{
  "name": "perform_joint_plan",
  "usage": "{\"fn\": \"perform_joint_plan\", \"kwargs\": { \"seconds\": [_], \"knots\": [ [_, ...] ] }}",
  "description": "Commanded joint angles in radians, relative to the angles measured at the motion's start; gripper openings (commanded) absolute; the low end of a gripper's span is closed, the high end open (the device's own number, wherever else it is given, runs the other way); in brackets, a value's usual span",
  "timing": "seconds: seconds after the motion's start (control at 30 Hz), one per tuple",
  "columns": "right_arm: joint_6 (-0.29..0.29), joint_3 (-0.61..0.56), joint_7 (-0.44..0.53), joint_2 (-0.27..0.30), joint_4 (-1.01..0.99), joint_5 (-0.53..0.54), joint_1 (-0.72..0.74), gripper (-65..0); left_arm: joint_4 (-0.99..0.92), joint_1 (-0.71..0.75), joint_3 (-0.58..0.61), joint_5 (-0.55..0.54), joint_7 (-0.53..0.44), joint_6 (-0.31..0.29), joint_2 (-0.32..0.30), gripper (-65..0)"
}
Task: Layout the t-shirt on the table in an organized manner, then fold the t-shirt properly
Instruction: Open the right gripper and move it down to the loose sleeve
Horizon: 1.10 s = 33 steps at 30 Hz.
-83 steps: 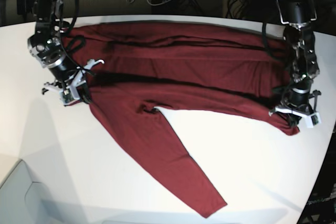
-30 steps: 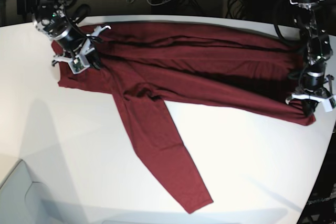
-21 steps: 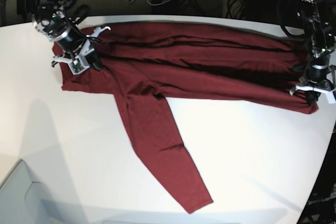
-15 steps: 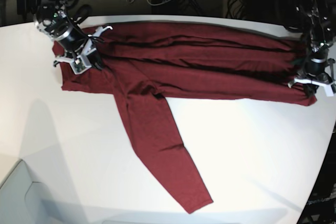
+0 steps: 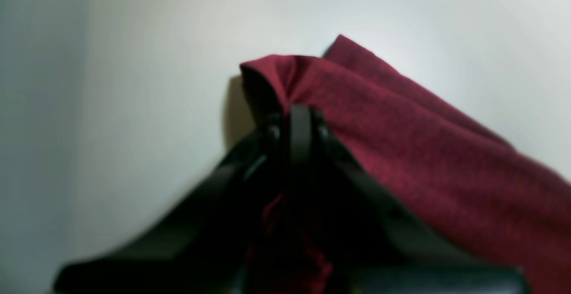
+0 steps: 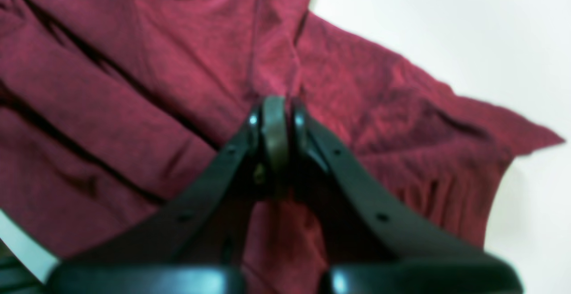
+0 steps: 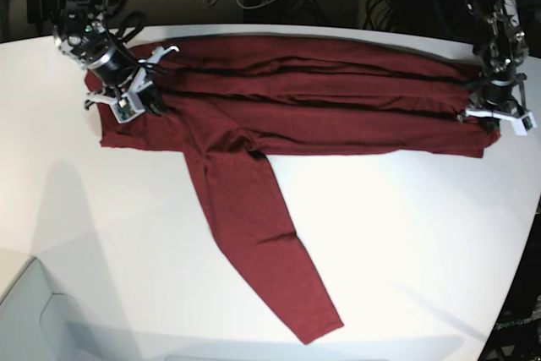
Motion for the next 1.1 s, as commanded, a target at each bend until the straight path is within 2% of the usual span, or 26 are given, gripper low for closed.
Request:
{"fn": "perform_joint_plan", "kwargs": {
  "seconds": [0.0,0.13,0.2,0.3,0.37,0.43,0.57,0.73,0.87,0.93,1.07],
  "knots": [
    [-0.001,0.005,0.027,0.009,0.021,0.013,0.005,-65.0,-0.008,0.004,-0.003,0.001,0.012,-0.002,-0.013,-64.5],
    [-0.001,0.006,0.026,0.021,0.022,0.011,0.004,-64.1,-0.038,-0.014,0.047,-0.005,0.012,-0.003,-0.020,-63.8],
    [-0.001,0.006,0.026,0.036,0.022,0.011,-0.002,-58.7,-0.025,-0.012,0.067,-0.008,0.012,-0.003,-0.022,-59.8],
    [-0.001,0.017,0.026,0.038,0.024,0.011,-0.011,-47.9,-0.024,-0.012,0.071,-0.008,0.012,-0.003,-0.016,-49.4],
    [-0.001,0.063,0.026,0.036,0.026,0.011,-0.013,-40.7,-0.024,-0.012,0.069,-0.008,0.012,-0.002,-0.013,-42.5],
    [-0.001,0.120,0.026,0.032,0.047,0.015,-0.019,-35.7,-0.024,-0.012,0.069,-0.008,0.012,-0.002,-0.013,-38.7],
    [-0.001,0.178,0.026,0.030,0.124,0.019,-0.039,-29.9,-0.024,-0.009,0.072,-0.010,0.012,-0.002,-0.013,-36.9],
    [-0.001,0.170,0.026,0.016,0.188,0.019,-0.021,-26.5,-0.024,-0.005,0.067,-0.010,0.012,-0.002,-0.013,-35.5],
    [-0.001,0.080,-0.011,-0.020,0.151,0.013,0.125,-22.9,-0.024,-0.002,0.067,-0.010,0.012,-0.002,-0.013,-32.5],
    [-0.001,0.015,-0.094,-0.022,0.105,0.013,0.240,-22.7,-0.024,0.007,0.067,-0.010,0.012,-0.002,-0.013,-32.3],
    [-0.001,-0.037,-0.253,-0.074,-0.073,0.013,0.472,-22.7,0.013,0.027,0.066,-0.010,0.012,-0.002,-0.013,-32.3]
  ]
}}
